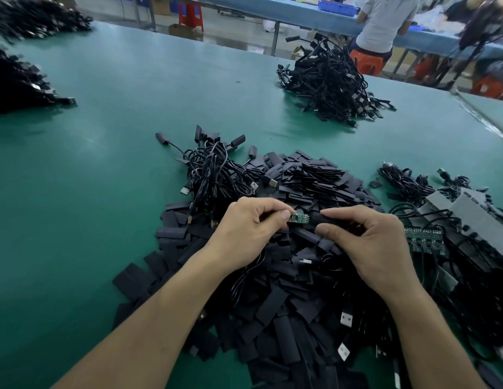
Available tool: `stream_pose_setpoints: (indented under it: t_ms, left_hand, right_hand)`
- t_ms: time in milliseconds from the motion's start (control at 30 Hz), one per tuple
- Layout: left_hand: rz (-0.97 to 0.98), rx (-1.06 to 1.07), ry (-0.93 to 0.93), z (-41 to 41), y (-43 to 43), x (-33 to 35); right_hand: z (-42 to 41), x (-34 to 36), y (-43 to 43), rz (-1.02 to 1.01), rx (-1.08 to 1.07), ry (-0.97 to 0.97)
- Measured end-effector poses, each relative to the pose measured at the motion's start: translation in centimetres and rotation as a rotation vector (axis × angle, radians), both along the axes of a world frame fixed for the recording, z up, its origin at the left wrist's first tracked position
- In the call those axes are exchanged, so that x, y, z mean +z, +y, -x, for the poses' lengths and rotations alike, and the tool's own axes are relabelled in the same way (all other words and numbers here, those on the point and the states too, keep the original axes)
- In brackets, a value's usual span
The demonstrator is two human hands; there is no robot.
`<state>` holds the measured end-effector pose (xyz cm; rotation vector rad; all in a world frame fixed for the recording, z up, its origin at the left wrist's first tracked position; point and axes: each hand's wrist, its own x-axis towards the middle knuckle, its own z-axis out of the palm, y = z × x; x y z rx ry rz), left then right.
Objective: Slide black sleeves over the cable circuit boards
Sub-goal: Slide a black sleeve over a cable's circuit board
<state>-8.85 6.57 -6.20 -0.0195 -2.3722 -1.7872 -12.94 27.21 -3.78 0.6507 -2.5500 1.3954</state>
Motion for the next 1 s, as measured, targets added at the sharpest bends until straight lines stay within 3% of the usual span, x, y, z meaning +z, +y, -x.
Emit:
stream_pose_setpoints:
  t_ms: [700,1000]
  left_hand:
    - [0.020,-0.010,0.001,0.06,0.02,-0.07]
    - [0.013,-0.086,0.002,-0.09,0.19,0.07]
  right_hand:
    - [0.01,-0.09,0.04,0.022,0.073,-0.003]
    - [-0.41,0.02,-0.44,-0.092,0.122,0.069]
